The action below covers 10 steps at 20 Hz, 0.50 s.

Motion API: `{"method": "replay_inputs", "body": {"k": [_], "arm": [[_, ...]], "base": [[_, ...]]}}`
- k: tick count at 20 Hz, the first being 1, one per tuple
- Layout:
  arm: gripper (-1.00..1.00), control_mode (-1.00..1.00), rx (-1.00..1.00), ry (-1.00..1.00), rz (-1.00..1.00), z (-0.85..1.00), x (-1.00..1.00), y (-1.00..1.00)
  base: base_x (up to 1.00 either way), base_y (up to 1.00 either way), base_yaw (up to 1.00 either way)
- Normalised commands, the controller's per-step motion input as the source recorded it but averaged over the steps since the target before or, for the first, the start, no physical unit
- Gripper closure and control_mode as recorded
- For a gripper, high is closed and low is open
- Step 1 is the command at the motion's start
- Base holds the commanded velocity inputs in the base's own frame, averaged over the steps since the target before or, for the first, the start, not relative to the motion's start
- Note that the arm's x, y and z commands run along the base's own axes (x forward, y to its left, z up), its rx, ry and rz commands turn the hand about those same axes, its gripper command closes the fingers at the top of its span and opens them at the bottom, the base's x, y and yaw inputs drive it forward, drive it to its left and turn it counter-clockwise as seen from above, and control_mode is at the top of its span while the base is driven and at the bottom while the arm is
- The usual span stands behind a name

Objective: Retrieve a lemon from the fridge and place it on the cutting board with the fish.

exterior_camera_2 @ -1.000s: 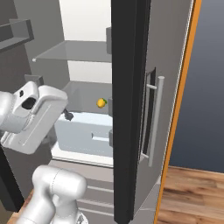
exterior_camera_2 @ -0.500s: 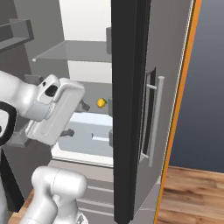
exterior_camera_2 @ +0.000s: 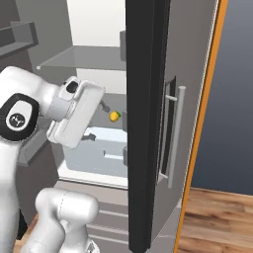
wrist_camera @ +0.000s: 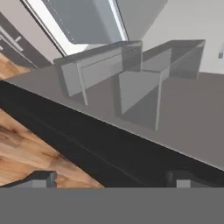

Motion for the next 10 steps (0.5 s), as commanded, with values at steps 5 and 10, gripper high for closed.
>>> {"method": "replay_inputs", "body": {"k": [5,10], "arm": [[-1.0,-1.0,-0.1,0.23,0.0,0.0,0.06,-0.37],[-1.0,-1.0,-0.12,0.26,0.0,0.0,0.0,-0.38]], "base": [[0.0,0.0,0.0],[0.0,0.0,0.0]]}}
